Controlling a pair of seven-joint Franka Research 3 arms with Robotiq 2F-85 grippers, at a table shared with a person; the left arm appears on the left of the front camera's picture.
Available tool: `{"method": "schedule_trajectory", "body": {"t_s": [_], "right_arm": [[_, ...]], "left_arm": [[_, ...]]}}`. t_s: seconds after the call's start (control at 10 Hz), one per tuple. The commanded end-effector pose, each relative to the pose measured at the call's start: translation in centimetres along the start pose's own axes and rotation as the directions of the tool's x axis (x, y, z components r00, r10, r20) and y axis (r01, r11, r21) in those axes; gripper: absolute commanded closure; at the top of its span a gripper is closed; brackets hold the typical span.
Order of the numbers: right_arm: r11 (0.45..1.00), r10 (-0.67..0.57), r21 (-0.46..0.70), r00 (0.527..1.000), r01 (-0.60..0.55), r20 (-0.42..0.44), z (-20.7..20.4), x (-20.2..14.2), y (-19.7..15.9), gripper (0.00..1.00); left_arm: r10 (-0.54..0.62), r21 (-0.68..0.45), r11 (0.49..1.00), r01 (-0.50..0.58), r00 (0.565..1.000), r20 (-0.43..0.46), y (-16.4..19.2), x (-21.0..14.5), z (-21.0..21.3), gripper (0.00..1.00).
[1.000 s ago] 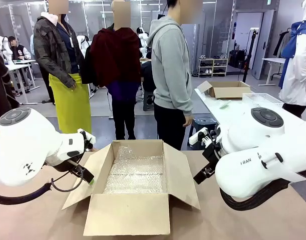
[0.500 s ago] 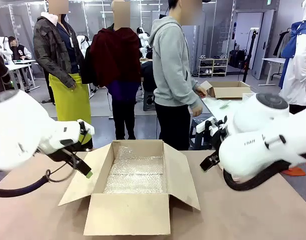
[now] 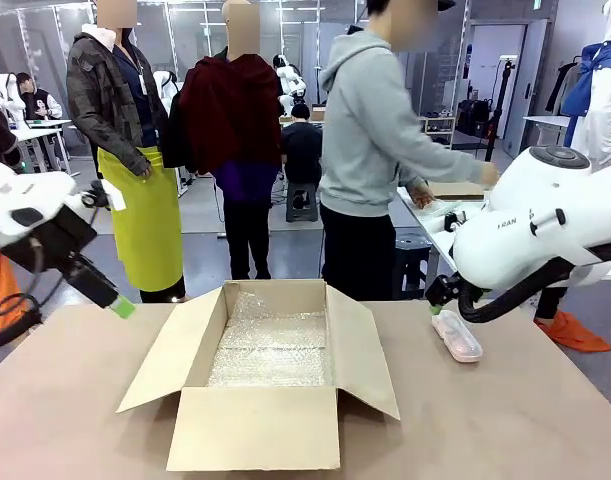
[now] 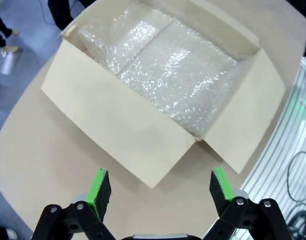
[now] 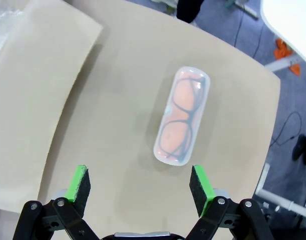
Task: Pack the glasses set securely to prepare it for shipping.
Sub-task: Place the Glasses case inside the Package Box.
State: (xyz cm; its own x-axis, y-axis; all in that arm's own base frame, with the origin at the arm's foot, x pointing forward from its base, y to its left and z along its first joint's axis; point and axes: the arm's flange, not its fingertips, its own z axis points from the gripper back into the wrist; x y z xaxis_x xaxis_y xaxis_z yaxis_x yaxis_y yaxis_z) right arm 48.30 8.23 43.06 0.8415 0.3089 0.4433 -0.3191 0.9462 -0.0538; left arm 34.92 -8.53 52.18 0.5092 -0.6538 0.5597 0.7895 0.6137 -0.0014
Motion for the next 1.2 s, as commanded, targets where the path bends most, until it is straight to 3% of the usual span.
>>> {"method": "schedule_trajectory", "body": {"t_s": [0.0,0.2,0.3,0.4,0.6,1.1], "right_arm": [[0.993,-0.113,0.015,0.991,0.115,-0.078,-1.2,1.9,-1.2,0.00],[0.990,-0.133,0.030,0.982,0.138,-0.131,-3.3,4.0,-2.8,0.00],[0.988,-0.156,-0.009,0.977,0.156,-0.148,-4.8,5.2,-3.7,0.00],[0.985,-0.170,-0.065,0.971,0.161,-0.168,-6.0,6.1,-4.2,0.00],[0.985,-0.175,-0.037,0.969,0.172,-0.175,-7.8,7.5,-5.1,0.00],[0.985,-0.170,-0.036,0.939,0.167,-0.300,-12.9,7.0,-6.8,0.00]], "left_arm": [[-0.103,-0.041,0.994,0.104,0.994,0.029,-0.4,-2.3,2.1,0.00],[-0.141,0.021,0.990,0.139,0.985,0.099,-1.5,-2.7,3.4,0.00],[-0.089,-0.003,0.996,0.089,0.995,0.037,-0.4,-0.5,2.8,0.00],[-0.089,-0.003,0.996,0.089,0.995,0.037,-0.4,-0.5,2.8,0.00],[-0.089,-0.003,0.996,0.089,0.995,0.037,-0.4,-0.5,2.8,0.00],[-0.089,-0.003,0.996,0.089,0.995,0.037,-0.4,-0.5,2.8,0.00]]}}
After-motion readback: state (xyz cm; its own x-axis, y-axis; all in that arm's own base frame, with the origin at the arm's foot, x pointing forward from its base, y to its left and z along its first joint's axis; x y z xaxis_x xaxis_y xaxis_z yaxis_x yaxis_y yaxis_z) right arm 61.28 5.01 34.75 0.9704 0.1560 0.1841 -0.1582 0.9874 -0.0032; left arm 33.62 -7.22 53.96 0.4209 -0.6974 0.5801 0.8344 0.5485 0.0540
